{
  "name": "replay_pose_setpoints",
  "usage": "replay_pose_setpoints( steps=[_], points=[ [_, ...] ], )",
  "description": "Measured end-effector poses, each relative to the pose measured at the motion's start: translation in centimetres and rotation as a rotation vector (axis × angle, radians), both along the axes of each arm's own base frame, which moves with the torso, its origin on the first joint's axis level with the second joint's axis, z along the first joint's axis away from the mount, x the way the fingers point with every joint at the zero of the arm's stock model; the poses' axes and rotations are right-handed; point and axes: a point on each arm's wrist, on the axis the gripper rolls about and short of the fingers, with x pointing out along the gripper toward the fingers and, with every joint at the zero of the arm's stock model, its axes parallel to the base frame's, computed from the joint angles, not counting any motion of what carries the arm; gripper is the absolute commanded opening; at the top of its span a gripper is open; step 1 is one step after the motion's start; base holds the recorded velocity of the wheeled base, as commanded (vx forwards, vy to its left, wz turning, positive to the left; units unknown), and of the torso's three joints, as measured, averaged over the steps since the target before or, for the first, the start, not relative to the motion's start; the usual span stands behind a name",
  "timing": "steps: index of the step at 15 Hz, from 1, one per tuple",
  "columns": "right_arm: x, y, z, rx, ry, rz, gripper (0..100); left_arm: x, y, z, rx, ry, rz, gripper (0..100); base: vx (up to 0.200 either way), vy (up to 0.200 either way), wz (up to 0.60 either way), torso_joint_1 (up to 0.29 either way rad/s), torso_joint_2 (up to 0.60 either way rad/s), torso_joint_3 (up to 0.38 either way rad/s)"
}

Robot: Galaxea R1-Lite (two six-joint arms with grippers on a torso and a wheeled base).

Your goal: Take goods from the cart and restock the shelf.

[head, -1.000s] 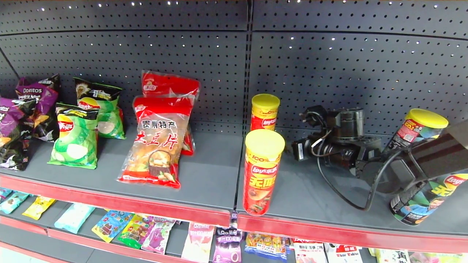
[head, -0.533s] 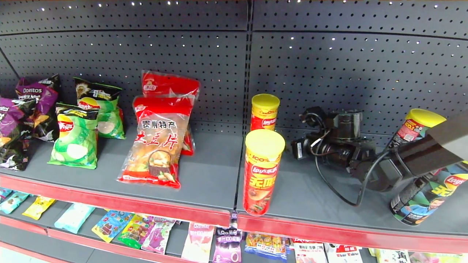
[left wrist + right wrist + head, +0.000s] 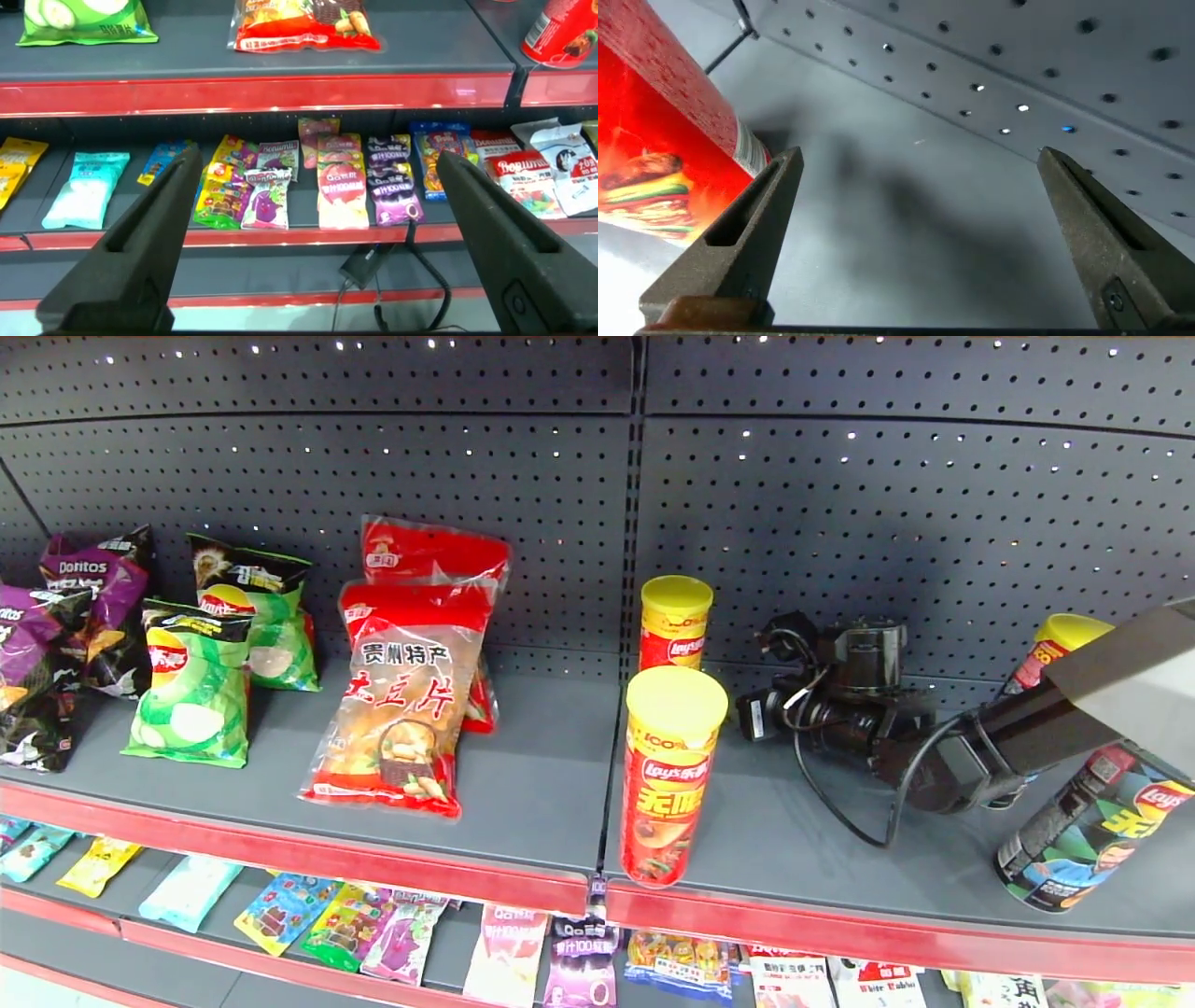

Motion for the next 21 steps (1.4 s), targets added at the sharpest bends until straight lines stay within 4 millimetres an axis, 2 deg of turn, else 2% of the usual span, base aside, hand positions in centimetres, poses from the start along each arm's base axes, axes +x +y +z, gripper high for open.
replay_pose_setpoints(
  steps=[6, 16, 21],
  points=[
    [0.0, 0.3, -0.3, 0.004, 0.009, 0.023, 100, 0.1, 0.0, -0.4, 0.002, 0.012, 0.002, 100, 0.0, 0.0, 0.0, 0.0, 0.0, 0.0],
    [-1.6, 1.6, 0.0, 0.003, 0.018, 0.064, 100, 0.1, 0.0, -0.4, -0.017, 0.016, 0.004, 100, 0.0, 0.0, 0.0, 0.0, 0.0, 0.0],
    [-2.5, 1.1, 0.4, -0.012, 0.017, 0.012, 100, 0.1, 0.0, -0.4, -0.017, 0.016, 0.006, 100, 0.0, 0.0, 0.0, 0.0, 0.0, 0.0]
  ],
)
